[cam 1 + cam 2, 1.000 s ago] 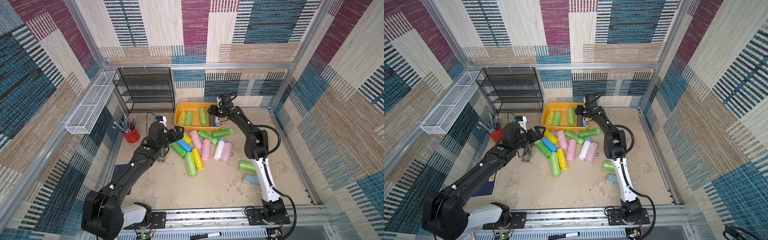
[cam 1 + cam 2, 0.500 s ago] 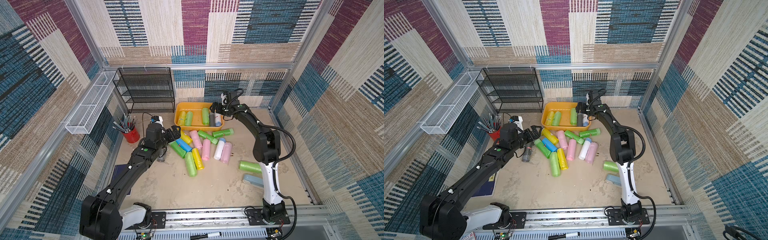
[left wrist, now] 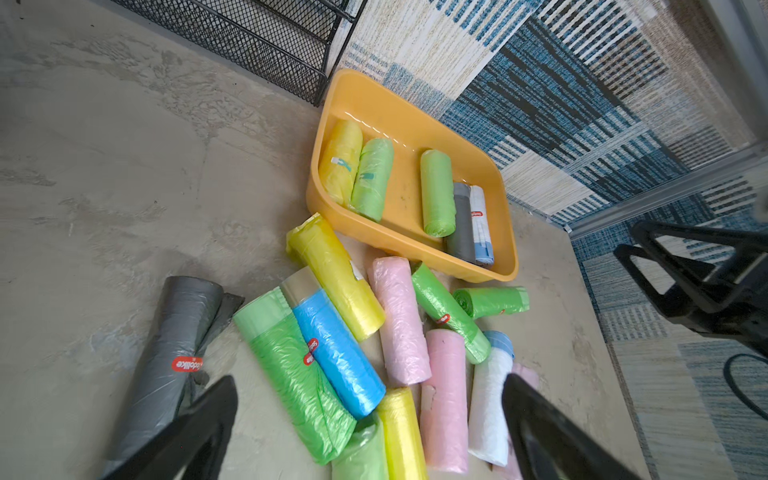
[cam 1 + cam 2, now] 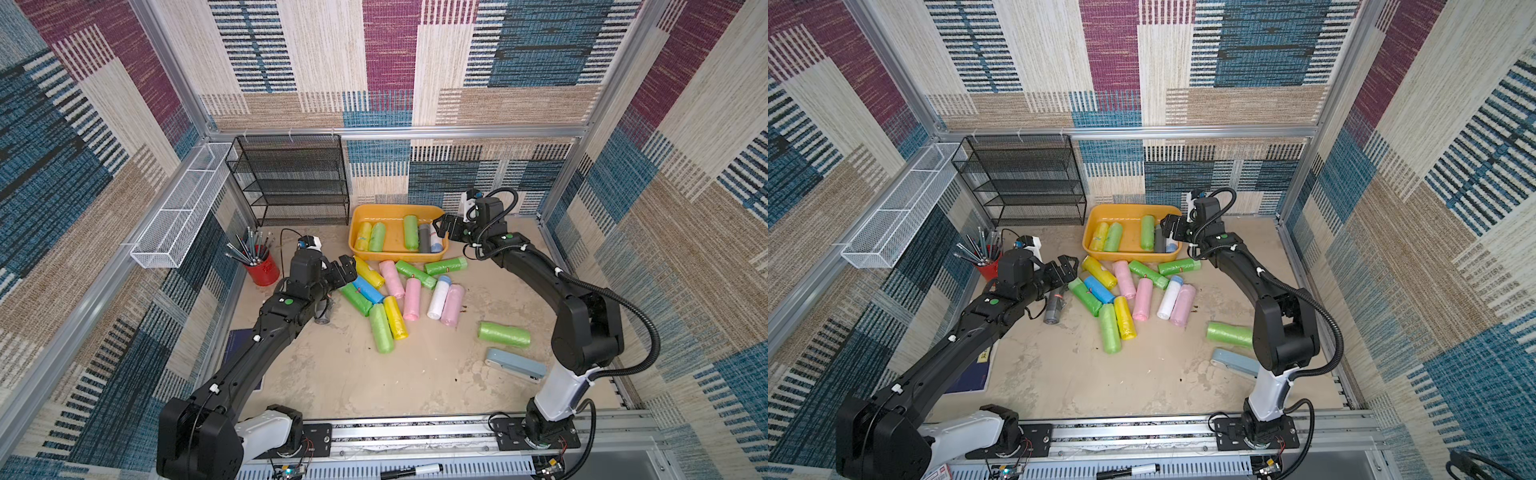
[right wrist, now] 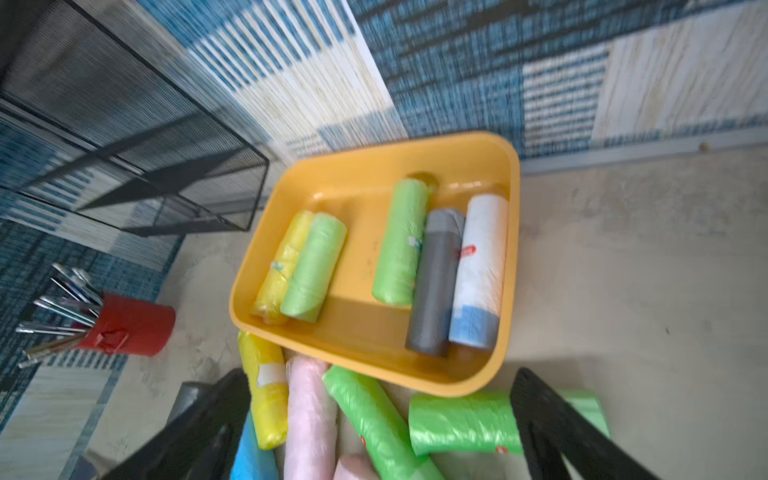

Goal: Put the roll of trash bags into the storage box
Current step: Pick up the roll of trash bags from the center of the board.

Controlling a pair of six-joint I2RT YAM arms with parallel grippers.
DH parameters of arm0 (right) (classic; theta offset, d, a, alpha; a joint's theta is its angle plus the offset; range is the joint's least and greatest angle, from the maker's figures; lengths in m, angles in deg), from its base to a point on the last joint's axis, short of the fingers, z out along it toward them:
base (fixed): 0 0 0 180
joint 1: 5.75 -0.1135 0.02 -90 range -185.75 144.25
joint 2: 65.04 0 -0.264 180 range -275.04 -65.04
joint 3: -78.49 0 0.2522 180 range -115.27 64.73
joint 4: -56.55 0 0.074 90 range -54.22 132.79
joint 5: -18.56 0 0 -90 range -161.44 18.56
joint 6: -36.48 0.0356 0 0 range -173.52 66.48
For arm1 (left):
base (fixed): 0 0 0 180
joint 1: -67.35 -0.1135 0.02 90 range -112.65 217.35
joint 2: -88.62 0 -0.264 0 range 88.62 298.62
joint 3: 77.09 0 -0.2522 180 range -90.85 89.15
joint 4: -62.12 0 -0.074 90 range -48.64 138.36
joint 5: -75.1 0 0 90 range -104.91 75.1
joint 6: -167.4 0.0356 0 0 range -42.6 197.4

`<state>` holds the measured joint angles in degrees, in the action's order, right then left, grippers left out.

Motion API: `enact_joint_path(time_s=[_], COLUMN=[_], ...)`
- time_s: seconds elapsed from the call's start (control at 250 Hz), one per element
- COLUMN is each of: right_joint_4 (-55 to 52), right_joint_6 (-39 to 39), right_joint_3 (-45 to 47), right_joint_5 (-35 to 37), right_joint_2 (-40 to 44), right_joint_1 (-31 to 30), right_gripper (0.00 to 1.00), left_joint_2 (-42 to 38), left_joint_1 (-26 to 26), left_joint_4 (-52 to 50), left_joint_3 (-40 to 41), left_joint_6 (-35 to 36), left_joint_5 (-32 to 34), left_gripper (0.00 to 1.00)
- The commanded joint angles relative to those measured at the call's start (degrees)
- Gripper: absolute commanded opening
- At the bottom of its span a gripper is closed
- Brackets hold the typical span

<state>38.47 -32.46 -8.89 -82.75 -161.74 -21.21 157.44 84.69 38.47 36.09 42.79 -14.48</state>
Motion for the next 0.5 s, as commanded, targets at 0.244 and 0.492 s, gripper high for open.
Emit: enact_joint_path(time_s=[0.244,0.492], right_joint_4=[3.98,0.05], right_joint_6=[3.90,2.16], right_joint_3=[27.23,32.20], right_joint_5=[-2.12,-0.73], right_joint_2=[33.51,44.25], right_joint_1=[-0.05,-0.09], right_gripper=[0.99,0.99], left_joint_2=[6.64,10.50], left_joint_1=[-0.46,-0.47], left_joint_4=[-9.72,-11.38], left_joint_3=[-3.53,-3.66], left_joint_6=[4.11,4.71], left_joint_5=[4.64,4.95], left_gripper=[0.98,0.95])
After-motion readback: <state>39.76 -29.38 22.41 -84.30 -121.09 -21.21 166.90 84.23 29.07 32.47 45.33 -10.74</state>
